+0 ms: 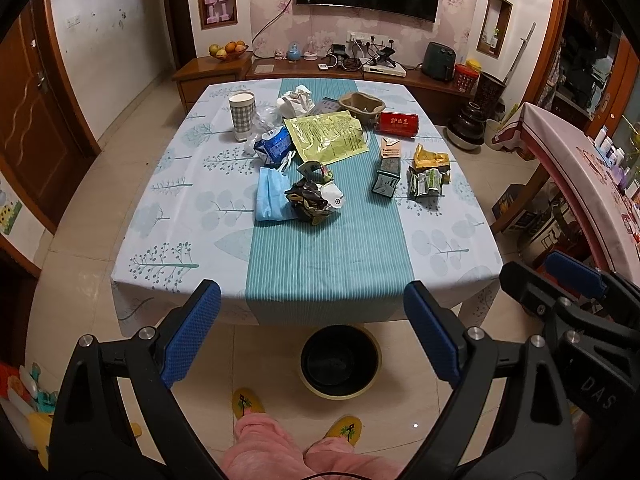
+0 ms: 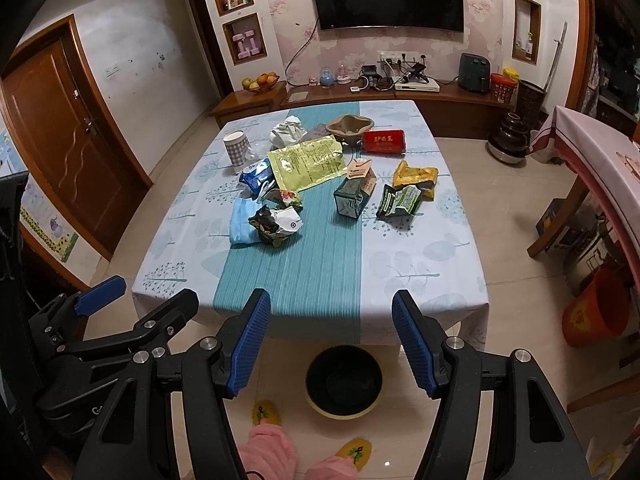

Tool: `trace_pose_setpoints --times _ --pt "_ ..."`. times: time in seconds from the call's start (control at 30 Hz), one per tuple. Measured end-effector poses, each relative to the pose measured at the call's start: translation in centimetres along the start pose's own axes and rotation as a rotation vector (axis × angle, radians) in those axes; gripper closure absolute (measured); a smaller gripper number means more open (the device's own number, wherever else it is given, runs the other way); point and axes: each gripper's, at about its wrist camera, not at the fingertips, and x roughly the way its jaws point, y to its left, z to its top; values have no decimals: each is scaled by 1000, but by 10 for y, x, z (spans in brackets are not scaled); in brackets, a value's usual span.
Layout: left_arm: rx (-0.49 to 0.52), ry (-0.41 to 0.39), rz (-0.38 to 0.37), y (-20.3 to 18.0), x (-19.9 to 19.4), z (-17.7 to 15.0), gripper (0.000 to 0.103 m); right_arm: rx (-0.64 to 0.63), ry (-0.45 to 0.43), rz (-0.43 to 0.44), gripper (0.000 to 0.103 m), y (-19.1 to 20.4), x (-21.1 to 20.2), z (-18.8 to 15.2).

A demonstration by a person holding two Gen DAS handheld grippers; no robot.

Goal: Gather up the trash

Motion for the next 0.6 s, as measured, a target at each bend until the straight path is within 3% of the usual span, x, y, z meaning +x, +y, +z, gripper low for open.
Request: trace_pose_setpoints --times 0.6 --pt "20 0 -6 3 -4 6 12 15 -4 -3 36 -3 -1 3"
